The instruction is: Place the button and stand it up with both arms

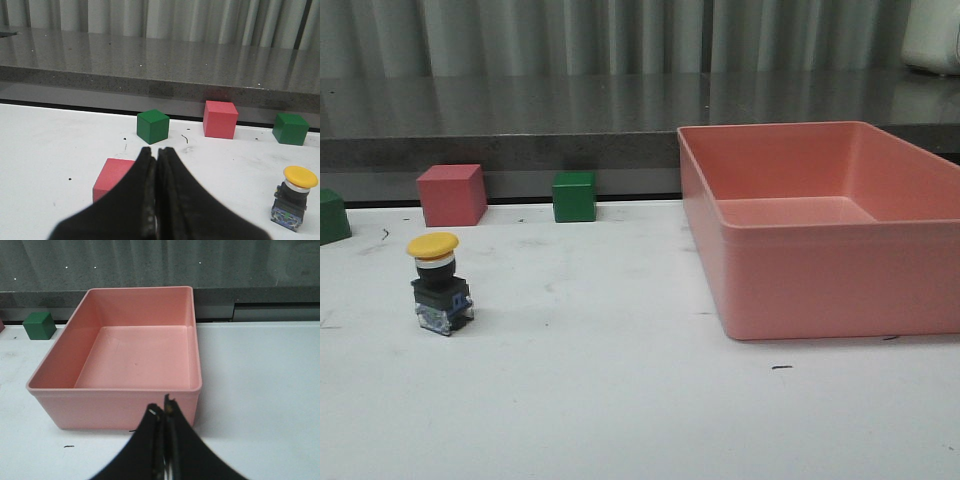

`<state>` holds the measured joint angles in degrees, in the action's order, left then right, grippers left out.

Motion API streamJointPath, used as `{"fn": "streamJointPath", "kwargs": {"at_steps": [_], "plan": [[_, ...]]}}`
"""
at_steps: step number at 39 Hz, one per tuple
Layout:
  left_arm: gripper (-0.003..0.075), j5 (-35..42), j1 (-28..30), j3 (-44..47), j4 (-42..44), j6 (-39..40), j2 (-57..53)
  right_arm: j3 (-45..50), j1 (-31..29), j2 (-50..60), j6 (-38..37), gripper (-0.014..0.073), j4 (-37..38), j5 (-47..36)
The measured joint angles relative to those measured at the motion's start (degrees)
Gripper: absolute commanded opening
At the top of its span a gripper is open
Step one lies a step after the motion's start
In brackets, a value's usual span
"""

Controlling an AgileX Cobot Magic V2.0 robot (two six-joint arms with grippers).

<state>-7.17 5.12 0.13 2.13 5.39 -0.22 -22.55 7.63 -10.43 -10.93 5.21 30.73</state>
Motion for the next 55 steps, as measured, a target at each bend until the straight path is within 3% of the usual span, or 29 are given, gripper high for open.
{"fn": "streamJointPath", "kwargs": {"at_steps": [20, 39, 55], "plan": [[-0.0020, 0.00, 0.00, 0.00, 0.00, 0.00, 0.00, 0.71, -0.11, 0.28, 0.00, -0.0071, 0.00, -0.63], [-0.0020, 0.00, 0.00, 0.00, 0.00, 0.00, 0.00, 22.79, -7.59, 10.93, 5.91, -0.0071, -6.83, -16.55], [-0.0020, 0.00, 0.00, 0.00, 0.00, 0.00, 0.00, 24.15, -7.59, 11.00, 6.35, -0.0071, -7.46, -18.11]]}}
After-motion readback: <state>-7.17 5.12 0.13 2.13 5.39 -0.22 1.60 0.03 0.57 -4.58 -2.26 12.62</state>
